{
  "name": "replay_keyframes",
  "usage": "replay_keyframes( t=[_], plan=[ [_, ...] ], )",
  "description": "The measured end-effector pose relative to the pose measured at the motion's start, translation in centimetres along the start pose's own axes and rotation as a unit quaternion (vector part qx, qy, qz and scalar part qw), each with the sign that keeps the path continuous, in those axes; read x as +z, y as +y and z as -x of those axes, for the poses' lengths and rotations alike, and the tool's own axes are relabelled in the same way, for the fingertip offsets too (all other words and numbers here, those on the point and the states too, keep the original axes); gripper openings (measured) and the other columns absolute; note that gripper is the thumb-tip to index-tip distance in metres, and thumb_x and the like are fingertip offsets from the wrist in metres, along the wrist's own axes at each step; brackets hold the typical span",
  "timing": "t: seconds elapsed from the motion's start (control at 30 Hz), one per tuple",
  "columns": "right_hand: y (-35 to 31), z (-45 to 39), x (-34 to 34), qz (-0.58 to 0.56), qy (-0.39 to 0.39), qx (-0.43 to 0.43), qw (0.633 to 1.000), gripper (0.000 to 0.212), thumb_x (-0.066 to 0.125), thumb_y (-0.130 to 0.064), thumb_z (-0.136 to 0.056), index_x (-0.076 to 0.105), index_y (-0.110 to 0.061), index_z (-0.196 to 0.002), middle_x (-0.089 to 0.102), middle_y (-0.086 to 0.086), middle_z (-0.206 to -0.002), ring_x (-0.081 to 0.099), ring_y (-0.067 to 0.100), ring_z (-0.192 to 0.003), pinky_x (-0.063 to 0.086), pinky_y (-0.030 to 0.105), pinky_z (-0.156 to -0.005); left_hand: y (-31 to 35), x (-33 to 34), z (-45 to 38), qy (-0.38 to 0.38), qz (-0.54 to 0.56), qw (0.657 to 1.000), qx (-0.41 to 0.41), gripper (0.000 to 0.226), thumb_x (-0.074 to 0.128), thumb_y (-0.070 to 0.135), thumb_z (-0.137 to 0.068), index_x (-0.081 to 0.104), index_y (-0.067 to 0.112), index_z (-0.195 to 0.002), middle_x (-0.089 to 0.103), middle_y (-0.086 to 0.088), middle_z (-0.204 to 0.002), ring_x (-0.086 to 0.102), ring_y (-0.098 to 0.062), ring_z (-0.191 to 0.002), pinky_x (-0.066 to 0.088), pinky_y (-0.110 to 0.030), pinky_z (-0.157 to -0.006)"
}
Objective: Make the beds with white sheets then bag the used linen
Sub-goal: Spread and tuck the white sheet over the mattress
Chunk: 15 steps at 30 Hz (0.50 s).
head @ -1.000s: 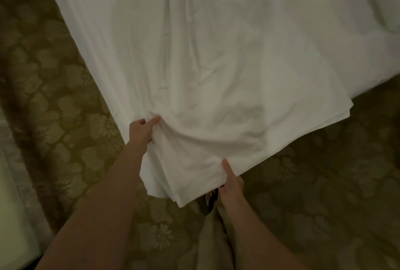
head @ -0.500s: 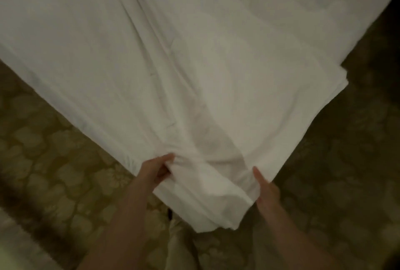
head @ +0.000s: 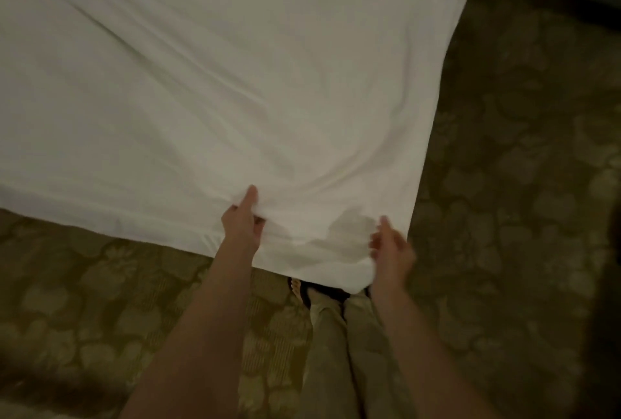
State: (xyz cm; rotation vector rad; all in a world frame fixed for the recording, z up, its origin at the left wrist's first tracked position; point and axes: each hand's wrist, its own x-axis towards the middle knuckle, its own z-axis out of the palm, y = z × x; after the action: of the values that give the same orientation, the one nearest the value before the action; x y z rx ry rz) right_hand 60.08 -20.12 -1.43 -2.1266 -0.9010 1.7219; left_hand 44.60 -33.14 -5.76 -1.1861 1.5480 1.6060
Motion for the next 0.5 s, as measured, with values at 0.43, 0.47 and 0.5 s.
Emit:
replay_keyframes(
  t=[0.43,0.47,0.5],
  plan=[
    [7.7,7.8,15.8,-0.253,-0.201,0.273,0.906,0.049,0.069,-0.03,-0.087,0.058,-0.001,-0.125,0.067,0.014,-0.11,0.066,0.022,-0.095,0.056,0.027,-0.075,10.6,-5.0,-5.6,-0.012,0.012,0.996,0.089,0.008,0.062,0.003,-0.092,0.06,0.011,-0.088,0.069,-0.006,-0.094,0.065,-0.014,-0.081,0.058,-0.028,-0.076],
    [7.7,8.0,17.1,-0.272,-0.189,0.269,0.904,0.051,0.071,-0.028,-0.085,0.056,-0.002,-0.126,0.066,0.015,-0.114,0.066,0.023,-0.097,0.057,0.028,-0.072,12.3,-5.0,-6.3,-0.019,0.014,0.995,0.095,0.01,0.062,0.003,-0.091,0.06,0.011,-0.085,0.071,-0.003,-0.085,0.065,-0.014,-0.079,0.059,-0.026,-0.069],
    [7.6,8.2,18.5,-0.296,-0.174,0.264,0.901,0.053,0.073,-0.026,-0.084,0.054,-0.003,-0.127,0.065,0.014,-0.117,0.066,0.024,-0.099,0.058,0.028,-0.071,14.0,-4.8,-6.9,-0.024,0.013,0.995,0.101,0.011,0.064,0.005,-0.09,0.061,0.012,-0.084,0.071,-0.001,-0.076,0.065,-0.014,-0.075,0.059,-0.025,-0.062]
  ],
)
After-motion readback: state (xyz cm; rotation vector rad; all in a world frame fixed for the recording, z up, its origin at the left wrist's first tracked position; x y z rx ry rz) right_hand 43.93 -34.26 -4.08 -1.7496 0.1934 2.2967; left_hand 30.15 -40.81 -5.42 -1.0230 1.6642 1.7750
